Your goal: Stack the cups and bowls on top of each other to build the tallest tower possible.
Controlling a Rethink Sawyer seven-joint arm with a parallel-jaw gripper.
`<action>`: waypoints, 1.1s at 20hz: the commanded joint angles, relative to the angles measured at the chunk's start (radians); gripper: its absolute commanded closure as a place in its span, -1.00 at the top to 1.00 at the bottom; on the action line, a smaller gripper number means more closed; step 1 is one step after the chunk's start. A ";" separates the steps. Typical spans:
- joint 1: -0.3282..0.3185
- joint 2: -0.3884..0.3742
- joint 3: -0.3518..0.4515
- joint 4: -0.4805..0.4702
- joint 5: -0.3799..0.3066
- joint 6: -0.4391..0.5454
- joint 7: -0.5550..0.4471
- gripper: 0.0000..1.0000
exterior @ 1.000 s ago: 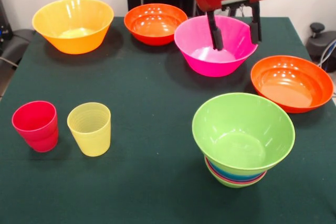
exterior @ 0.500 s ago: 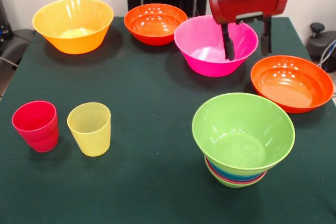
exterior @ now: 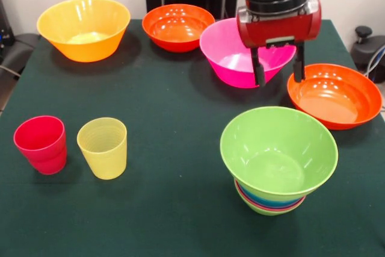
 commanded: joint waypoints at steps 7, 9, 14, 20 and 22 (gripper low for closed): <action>-0.013 0.139 0.030 0.117 -0.018 -0.178 0.118 1.00; -0.008 0.147 0.029 0.119 -0.016 -0.190 0.121 1.00; 0.007 0.156 0.030 0.122 -0.003 -0.206 0.136 1.00; 0.030 0.126 0.023 0.145 0.013 -0.201 0.165 1.00; 0.034 0.122 0.025 0.154 0.018 -0.205 0.170 1.00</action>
